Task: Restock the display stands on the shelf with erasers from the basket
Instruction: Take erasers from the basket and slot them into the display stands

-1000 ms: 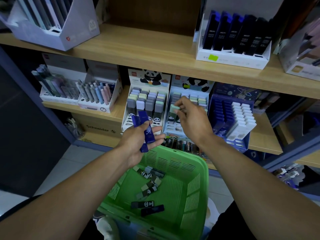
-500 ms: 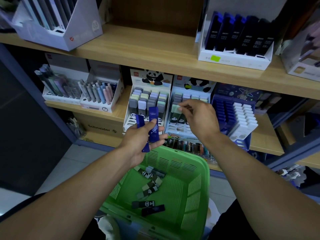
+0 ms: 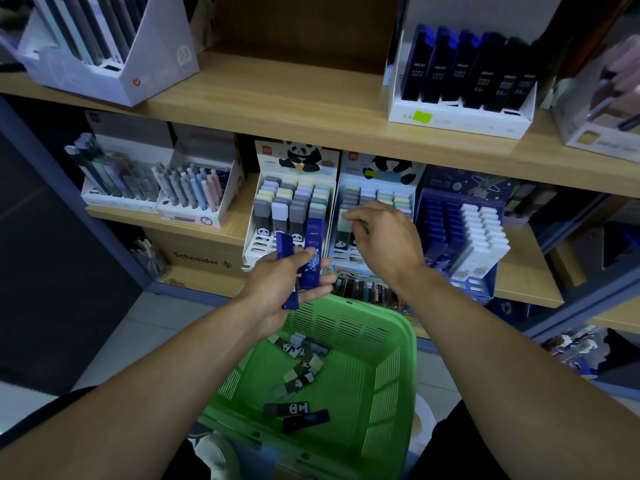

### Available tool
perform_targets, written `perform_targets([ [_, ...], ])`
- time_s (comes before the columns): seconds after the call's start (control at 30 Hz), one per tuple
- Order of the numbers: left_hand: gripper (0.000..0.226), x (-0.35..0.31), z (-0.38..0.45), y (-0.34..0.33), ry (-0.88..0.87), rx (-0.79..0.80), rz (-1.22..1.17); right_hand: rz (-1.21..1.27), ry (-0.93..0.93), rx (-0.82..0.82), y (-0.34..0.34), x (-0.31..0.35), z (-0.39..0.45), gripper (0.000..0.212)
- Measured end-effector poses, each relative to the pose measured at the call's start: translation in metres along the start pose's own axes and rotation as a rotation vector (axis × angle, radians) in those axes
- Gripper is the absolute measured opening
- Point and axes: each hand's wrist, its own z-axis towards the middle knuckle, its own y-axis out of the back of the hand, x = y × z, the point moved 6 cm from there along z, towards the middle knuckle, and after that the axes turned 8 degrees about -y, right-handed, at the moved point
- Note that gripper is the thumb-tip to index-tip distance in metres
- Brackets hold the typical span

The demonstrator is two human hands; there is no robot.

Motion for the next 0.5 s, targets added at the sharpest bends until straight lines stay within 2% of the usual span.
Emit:
perform_targets([
  [0.07, 0.024, 0.002, 0.001, -0.006, 0.007, 0.024, 0.018, 0.202, -0.075, -0.003, 0.005, 0.001, -0.004, 0.020],
  [0.13, 0.024, 0.003, 0.002, -0.018, 0.014, 0.058, 0.035, 0.430, -0.199, 0.095, 0.006, -0.001, -0.011, 0.023],
  [0.23, 0.014, 0.007, 0.000, -0.042, 0.020, 0.111, 0.057, 0.604, -0.320, 0.237, 0.012, -0.009, -0.026, 0.028],
  [0.37, 0.017, 0.020, -0.004, -0.070, 0.040, 0.173, 0.091, 0.678, -0.362, 0.164, 0.033, -0.033, -0.040, 0.028],
  [0.5, 0.026, 0.034, -0.004, -0.088, 0.144, 0.193, 0.022, 0.692, -0.466, -0.025, 0.067, -0.076, -0.045, 0.028],
])
